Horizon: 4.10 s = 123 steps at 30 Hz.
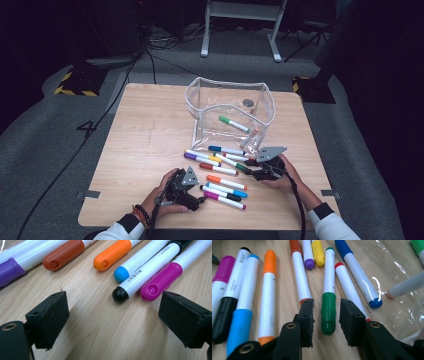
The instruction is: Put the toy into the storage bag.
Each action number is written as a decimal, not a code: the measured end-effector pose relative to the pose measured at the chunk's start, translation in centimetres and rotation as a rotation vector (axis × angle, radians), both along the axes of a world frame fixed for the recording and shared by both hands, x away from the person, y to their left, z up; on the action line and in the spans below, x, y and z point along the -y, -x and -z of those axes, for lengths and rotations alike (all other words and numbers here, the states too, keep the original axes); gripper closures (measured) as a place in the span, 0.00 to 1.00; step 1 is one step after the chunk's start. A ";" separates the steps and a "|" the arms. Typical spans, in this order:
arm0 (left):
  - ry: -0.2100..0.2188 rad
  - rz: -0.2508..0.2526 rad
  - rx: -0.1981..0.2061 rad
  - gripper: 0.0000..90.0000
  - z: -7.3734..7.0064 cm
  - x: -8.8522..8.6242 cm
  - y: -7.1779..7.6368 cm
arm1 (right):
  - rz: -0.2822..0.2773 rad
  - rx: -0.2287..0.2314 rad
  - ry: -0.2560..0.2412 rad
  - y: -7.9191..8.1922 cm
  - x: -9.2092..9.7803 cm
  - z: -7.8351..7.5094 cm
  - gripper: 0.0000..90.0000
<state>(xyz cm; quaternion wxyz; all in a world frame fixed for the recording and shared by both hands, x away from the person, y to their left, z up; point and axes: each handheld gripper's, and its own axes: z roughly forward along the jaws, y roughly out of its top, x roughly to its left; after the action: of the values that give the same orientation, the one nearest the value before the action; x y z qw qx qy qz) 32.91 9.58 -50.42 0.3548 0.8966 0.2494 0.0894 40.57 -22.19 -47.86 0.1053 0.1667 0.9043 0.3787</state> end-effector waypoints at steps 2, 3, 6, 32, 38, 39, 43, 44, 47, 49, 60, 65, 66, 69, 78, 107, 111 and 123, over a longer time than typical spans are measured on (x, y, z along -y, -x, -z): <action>0.000 0.000 0.000 0.11 0.0 0.0 0.0 | 0.001 -0.006 0.012 -0.4 -0.5 0.3 0.72; 0.000 0.000 0.000 0.11 0.0 0.0 0.0 | -0.001 -0.012 0.015 -0.6 -0.7 0.5 0.72; 0.000 -0.001 0.000 0.11 0.0 0.0 0.0 | 0.001 -0.021 0.026 -1.2 -1.4 0.8 0.72; 0.000 -0.002 0.000 0.11 0.0 0.0 0.0 | -0.006 -0.029 0.039 -1.9 -0.7 0.2 0.83; 0.000 -0.002 0.000 0.11 0.0 0.0 0.0 | -0.011 0.003 0.003 -1.6 0.5 -1.7 0.83; 0.000 -0.001 0.000 0.11 0.0 0.0 0.0 | -0.004 0.013 0.000 -1.5 0.7 -2.0 0.83; 0.000 -0.002 0.000 0.11 0.0 0.0 0.0 | -0.001 0.039 -0.021 -1.0 1.2 -3.1 0.83; 0.000 -0.002 -0.001 0.11 0.0 0.0 0.0 | -0.004 0.047 -0.024 -0.9 1.3 -3.4 0.83; 0.000 -0.002 0.000 0.11 0.0 0.0 0.0 | -0.012 0.071 -0.046 -0.5 1.3 -4.6 0.83; 0.001 -0.002 -0.001 0.11 0.0 0.0 0.0 | -0.021 0.085 -0.061 -0.2 1.4 -5.4 0.83; 0.001 -0.002 0.000 0.11 0.0 0.0 0.0 | -0.051 0.171 -0.097 0.6 1.6 -10.0 0.83; 0.000 -0.002 0.000 0.11 0.0 0.0 0.0 | -0.075 0.203 -0.133 0.8 1.3 -12.7 0.83; 0.000 -0.002 0.000 0.11 0.0 0.0 0.0 | -0.081 0.215 -0.134 0.8 1.3 -13.2 0.83; 0.000 -0.002 0.000 0.11 0.0 0.0 0.0 | -0.081 0.239 -0.142 0.5 1.1 -14.9 0.83; 0.000 -0.002 0.000 0.11 0.0 0.0 0.0 | -0.045 0.294 -0.120 -2.2 0.2 -18.5 0.83; -0.001 -0.002 0.001 0.11 0.0 0.0 0.1 | 0.112 0.037 0.116 -12.1 -2.9 -15.1 0.83; 0.001 0.000 0.002 0.11 0.0 0.0 0.1 | 0.093 -0.018 0.162 -12.2 -3.2 -14.8 0.83; 0.001 -0.001 0.001 0.11 0.0 0.0 0.1 | 0.050 -0.051 0.185 -11.8 -3.4 -14.8 0.77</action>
<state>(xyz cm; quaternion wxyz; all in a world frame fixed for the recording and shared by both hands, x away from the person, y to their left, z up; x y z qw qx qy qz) 32.80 9.62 -50.43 0.3552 0.8963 0.2497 0.0902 52.37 -18.74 -33.09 0.1067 0.1885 0.9332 0.2866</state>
